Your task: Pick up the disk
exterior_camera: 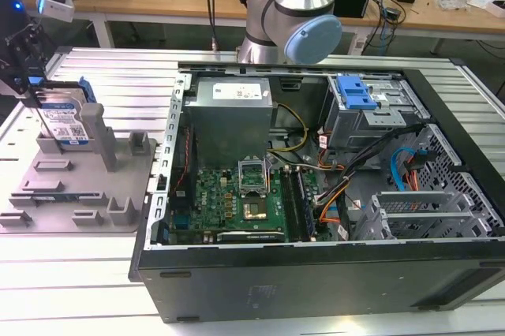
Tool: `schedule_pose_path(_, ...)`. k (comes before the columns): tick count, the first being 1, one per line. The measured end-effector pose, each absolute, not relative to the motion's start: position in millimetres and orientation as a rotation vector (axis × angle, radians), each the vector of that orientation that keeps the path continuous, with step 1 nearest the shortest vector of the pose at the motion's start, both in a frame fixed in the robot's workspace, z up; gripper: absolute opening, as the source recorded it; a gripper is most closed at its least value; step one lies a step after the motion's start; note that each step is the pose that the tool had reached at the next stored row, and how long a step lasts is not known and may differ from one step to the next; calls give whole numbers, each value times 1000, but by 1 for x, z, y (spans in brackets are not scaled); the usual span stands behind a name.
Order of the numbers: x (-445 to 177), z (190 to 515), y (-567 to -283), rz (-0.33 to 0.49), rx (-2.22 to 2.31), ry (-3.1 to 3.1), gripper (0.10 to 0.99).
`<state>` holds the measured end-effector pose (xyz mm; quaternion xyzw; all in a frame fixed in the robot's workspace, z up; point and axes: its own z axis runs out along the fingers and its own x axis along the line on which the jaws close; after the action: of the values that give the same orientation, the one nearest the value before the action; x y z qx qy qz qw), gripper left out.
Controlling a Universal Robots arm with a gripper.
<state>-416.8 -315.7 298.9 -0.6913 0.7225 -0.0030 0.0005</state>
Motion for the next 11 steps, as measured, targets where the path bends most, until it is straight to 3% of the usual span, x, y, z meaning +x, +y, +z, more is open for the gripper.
schedule_pose_path(7, -417, 299, -316, -10, -2171, 2269, 471)
schedule_pose_path(8, -417, 299, -316, -10, -2171, 2269, 388)
schedule_pose_path(11, -417, 299, -316, -10, -2171, 2269, 369)
